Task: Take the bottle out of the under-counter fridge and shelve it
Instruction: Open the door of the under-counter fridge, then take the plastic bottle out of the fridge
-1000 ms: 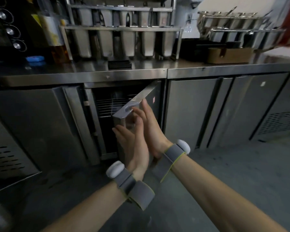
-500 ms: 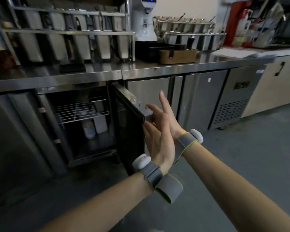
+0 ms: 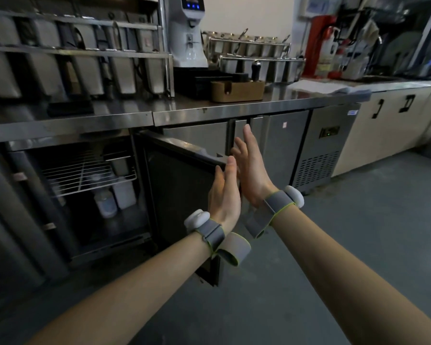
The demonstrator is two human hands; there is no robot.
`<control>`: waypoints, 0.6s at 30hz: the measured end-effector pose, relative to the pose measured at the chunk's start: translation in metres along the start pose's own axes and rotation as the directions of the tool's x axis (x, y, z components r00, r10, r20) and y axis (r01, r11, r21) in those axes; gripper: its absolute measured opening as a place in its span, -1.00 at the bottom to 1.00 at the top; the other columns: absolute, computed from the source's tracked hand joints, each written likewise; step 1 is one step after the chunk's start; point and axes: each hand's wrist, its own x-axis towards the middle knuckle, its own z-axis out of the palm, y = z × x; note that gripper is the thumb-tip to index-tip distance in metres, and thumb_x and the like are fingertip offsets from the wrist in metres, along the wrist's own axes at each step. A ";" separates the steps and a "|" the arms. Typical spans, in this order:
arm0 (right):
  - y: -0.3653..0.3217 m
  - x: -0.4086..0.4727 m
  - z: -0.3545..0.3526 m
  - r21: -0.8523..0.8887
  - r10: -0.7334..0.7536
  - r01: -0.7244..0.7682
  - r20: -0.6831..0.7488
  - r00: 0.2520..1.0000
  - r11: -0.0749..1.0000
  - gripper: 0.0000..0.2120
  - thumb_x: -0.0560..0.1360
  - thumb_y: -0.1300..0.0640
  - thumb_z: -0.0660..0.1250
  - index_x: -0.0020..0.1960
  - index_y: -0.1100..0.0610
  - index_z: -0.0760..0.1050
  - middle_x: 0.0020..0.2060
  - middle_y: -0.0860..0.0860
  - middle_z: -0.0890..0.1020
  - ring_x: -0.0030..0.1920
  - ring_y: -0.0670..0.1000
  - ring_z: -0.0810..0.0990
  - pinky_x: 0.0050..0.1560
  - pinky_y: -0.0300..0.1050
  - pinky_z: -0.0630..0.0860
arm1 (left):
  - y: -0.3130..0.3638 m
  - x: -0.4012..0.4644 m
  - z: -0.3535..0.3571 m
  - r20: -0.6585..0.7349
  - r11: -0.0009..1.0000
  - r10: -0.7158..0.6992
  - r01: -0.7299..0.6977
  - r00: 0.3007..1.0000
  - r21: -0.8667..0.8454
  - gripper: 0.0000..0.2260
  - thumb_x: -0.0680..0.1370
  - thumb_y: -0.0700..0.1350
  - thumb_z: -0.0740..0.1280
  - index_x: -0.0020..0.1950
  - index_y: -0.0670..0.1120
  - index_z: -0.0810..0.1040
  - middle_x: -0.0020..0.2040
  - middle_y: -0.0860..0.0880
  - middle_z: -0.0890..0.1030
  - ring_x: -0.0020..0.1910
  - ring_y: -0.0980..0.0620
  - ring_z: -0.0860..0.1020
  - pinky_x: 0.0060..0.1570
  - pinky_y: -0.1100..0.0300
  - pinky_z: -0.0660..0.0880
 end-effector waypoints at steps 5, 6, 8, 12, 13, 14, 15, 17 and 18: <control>0.001 0.007 0.033 -0.011 -0.112 0.113 0.043 0.993 0.994 -0.05 0.34 -0.63 0.17 0.61 -0.19 0.21 0.61 -0.07 0.29 0.58 -0.08 0.22 0.61 0.23 0.04 | -0.003 0.020 -0.037 -0.072 0.994 0.110 -0.109 0.991 0.024 -0.37 0.41 0.52 -0.03 0.18 0.21 0.57 0.16 0.08 0.62 0.20 0.12 0.53 0.25 0.07 0.38; 0.002 0.008 0.039 0.003 -0.136 0.136 0.055 0.989 0.991 -0.09 0.37 -0.60 0.16 0.60 -0.18 0.22 0.61 -0.09 0.29 0.57 -0.11 0.24 0.61 0.21 0.05 | -0.003 0.024 -0.044 -0.096 0.994 0.105 -0.105 0.990 0.007 -0.28 0.38 0.53 -0.01 0.27 0.13 0.55 0.16 0.05 0.63 0.19 0.12 0.55 0.25 0.07 0.40; 0.002 0.014 0.055 0.006 -0.147 0.147 0.107 0.983 0.989 -0.11 0.40 -0.56 0.14 0.62 -0.14 0.20 0.62 -0.09 0.28 0.56 -0.14 0.24 0.61 0.16 0.05 | 0.001 0.030 -0.063 -0.145 0.995 0.090 -0.096 0.985 -0.036 -0.17 0.33 0.54 0.04 0.37 0.03 0.49 0.18 0.02 0.62 0.17 0.12 0.56 0.20 0.10 0.40; 0.010 0.021 0.095 -0.001 -0.111 0.114 0.226 0.968 0.993 -0.05 0.39 -0.58 0.08 0.65 -0.11 0.10 0.66 -0.05 0.20 0.62 -0.08 0.15 0.61 0.13 -0.03 | 0.006 0.043 -0.122 -0.156 0.996 0.093 -0.093 0.983 0.009 -0.12 0.31 0.54 0.05 0.41 -0.02 0.44 0.27 0.01 0.57 0.19 0.11 0.54 0.23 0.07 0.37; 0.012 0.024 0.106 0.013 -0.091 0.090 0.248 0.965 0.996 -0.04 0.39 -0.58 0.09 0.66 -0.11 0.10 0.66 -0.04 0.19 0.62 -0.07 0.14 0.61 0.12 -0.03 | 0.005 0.045 -0.138 -0.186 0.996 0.093 -0.093 0.978 0.006 -0.12 0.31 0.53 0.05 0.42 -0.02 0.43 0.30 0.00 0.55 0.21 0.10 0.53 0.27 0.05 0.36; 0.017 0.028 0.119 0.025 -0.074 0.070 0.278 0.958 0.997 -0.03 0.38 -0.57 0.09 0.66 -0.11 0.11 0.66 -0.03 0.20 0.62 -0.07 0.15 0.61 0.12 -0.03 | 0.003 0.047 -0.157 -0.226 0.996 0.084 -0.088 0.970 -0.009 -0.12 0.32 0.53 0.05 0.43 -0.03 0.43 0.32 -0.01 0.54 0.23 0.08 0.52 0.29 0.04 0.34; 0.023 0.031 0.134 0.048 -0.061 0.049 0.294 0.954 0.998 -0.02 0.36 -0.57 0.10 0.65 -0.10 0.12 0.65 -0.02 0.22 0.62 -0.07 0.16 0.61 0.12 -0.03 | 0.000 0.049 -0.178 -0.253 0.998 0.069 -0.071 0.965 0.002 -0.14 0.35 0.52 0.05 0.43 -0.03 0.42 0.35 -0.02 0.52 0.25 0.05 0.52 0.31 0.03 0.33; 0.030 0.037 0.146 0.087 -0.045 0.021 0.286 0.957 0.996 0.01 0.32 -0.58 0.12 0.64 -0.09 0.14 0.64 0.01 0.24 0.61 -0.05 0.18 0.59 0.09 -0.01 | -0.006 0.052 -0.205 -0.261 0.999 0.038 -0.039 0.965 0.000 -0.25 0.47 0.44 0.04 0.44 -0.04 0.41 0.39 -0.05 0.49 0.30 0.01 0.49 0.32 0.02 0.31; 0.036 0.040 0.154 0.101 -0.036 0.006 0.302 0.953 0.995 0.02 0.31 -0.58 0.13 0.64 -0.09 0.14 0.63 0.02 0.25 0.61 -0.04 0.19 0.57 0.07 0.02 | -0.009 0.054 -0.220 -0.283 0.999 0.026 -0.033 0.959 -0.019 -0.31 0.53 0.40 0.04 0.45 -0.05 0.40 0.42 -0.07 0.47 0.31 0.00 0.48 0.30 0.03 0.31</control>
